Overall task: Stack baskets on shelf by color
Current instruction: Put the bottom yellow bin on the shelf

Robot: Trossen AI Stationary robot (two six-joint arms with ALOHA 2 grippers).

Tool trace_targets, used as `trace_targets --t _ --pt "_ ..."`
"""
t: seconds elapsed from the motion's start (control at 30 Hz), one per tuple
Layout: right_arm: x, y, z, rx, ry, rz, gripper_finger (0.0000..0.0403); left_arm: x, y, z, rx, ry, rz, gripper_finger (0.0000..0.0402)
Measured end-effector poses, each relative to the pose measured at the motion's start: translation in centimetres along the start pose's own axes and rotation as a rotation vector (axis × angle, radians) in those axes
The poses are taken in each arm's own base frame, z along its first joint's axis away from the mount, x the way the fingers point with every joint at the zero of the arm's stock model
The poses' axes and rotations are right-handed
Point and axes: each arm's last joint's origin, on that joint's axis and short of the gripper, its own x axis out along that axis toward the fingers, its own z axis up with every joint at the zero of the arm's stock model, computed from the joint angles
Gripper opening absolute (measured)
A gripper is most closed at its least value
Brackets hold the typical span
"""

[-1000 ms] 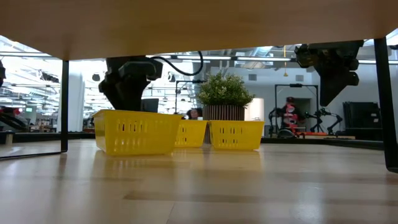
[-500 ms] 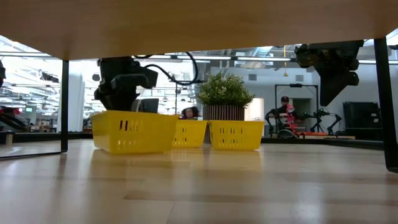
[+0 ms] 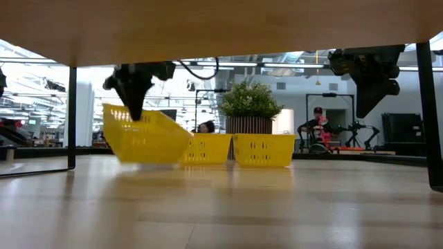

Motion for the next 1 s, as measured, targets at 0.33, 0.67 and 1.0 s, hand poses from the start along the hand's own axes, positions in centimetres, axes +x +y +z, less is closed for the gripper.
trace_targets --t 0.33,0.67,1.0 --pt "0.0 0.0 0.0 -0.012 0.001 0.002 0.0026 -7.0 0.9 1.6 0.018 -0.056 0.071 0.0000" --pt "0.0 0.1 0.0 -0.038 0.003 0.003 0.0026 -17.8 1.4 2.7 0.225 -0.234 -0.065 0.0000" --pt "0.0 0.0 0.0 -0.041 0.003 0.004 0.0026 -20.6 -2.5 0.0 0.689 -0.254 -0.362 0.0000"
